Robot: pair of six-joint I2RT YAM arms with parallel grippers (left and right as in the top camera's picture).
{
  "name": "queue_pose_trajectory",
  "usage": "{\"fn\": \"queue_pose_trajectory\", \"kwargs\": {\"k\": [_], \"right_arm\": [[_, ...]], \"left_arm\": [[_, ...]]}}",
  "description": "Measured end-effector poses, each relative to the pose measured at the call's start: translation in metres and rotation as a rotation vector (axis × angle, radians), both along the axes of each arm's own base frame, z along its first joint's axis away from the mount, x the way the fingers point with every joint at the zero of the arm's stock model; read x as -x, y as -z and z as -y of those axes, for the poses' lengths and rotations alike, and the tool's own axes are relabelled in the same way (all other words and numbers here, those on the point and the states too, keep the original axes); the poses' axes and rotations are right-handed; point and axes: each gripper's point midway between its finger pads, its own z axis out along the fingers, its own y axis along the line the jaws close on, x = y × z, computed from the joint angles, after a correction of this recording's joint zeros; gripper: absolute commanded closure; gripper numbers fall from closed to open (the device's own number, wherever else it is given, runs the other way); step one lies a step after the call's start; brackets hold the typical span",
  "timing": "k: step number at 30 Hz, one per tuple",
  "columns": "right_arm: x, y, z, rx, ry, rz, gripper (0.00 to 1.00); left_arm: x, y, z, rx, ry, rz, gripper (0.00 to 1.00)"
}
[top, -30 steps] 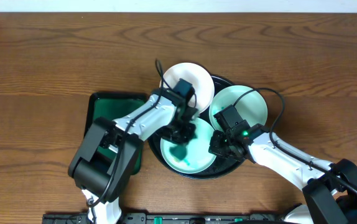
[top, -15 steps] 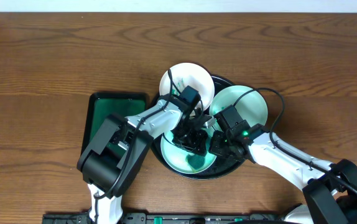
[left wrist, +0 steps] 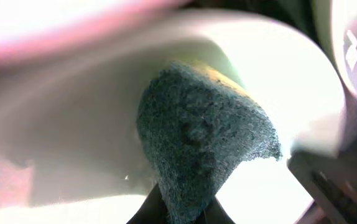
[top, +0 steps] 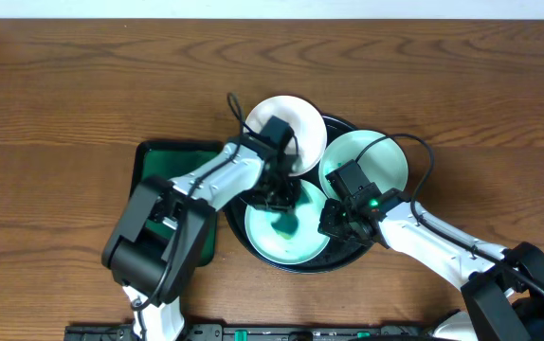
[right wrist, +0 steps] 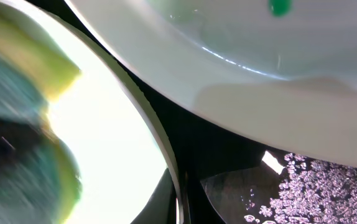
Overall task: Clean dirty plates on tray and stack at the side
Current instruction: 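Scrub the green stain on the held plate with the sponge, then keep scrubbing the plate face with the left gripper's sponge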
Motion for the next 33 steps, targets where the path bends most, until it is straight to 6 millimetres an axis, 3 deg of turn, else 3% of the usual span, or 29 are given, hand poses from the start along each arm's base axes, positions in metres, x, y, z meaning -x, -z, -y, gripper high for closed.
{"fn": "queue_pose_trajectory", "kwargs": {"k": [5, 21, 33], "right_arm": [[0.001, 0.0, -0.001, -0.008, -0.003, -0.006, 0.99], [0.003, -0.001, -0.01, -0.046, -0.017, -0.017, 0.99], [0.004, -0.007, -0.022, -0.104, -0.037, -0.029, 0.99]], "left_arm": [[-0.014, 0.001, -0.014, -0.093, -0.033, 0.061, 0.92], [-0.018, 0.001, -0.054, -0.373, -0.223, 0.087, 0.93], [0.007, -0.003, -0.1, -0.629, -0.341, 0.015, 0.93]]}}
